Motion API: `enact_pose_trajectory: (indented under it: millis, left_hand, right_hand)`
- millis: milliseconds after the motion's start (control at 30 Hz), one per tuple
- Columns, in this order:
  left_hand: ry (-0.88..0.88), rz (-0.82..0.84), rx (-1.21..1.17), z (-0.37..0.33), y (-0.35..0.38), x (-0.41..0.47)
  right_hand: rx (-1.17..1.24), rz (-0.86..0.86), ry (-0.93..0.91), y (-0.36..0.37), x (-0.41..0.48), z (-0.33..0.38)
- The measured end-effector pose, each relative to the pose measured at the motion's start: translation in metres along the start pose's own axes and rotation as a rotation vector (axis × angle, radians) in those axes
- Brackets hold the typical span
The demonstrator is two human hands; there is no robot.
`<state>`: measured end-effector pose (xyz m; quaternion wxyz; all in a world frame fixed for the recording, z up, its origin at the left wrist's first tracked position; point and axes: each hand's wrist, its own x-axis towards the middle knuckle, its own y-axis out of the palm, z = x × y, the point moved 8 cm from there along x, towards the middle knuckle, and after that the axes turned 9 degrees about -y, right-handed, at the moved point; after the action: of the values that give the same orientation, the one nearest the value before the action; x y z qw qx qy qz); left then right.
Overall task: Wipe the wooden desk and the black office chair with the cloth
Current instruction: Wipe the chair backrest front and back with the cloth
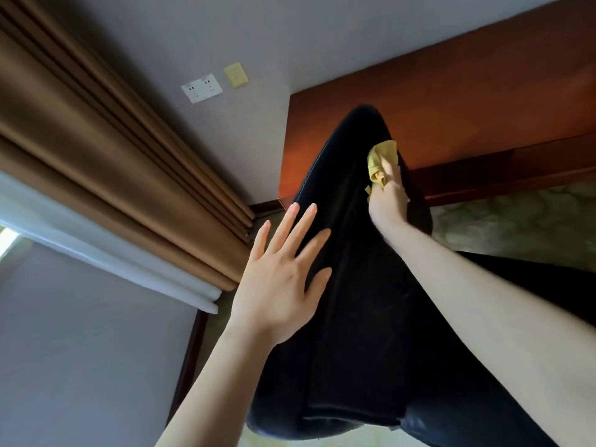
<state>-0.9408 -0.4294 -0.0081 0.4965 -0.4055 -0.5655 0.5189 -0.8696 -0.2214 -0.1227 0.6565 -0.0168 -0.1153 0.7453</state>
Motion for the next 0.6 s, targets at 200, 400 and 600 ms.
enact_pose_trajectory:
  millis: [200,400,600]
  left_hand:
    - [0.002,-0.025,-0.023,0.004,0.0,0.0]
    - [0.005,-0.026,0.028,0.003,0.002,-0.001]
    - [0.002,-0.023,0.039,0.0,0.001,-0.003]
  right_hand:
    - [0.176,0.072,-0.33,0.006,-0.116,0.016]
    - [0.202,0.172,-0.45,0.008,-0.225,0.01]
    - [0.048,0.276,-0.667,0.0,-0.216,0.009]
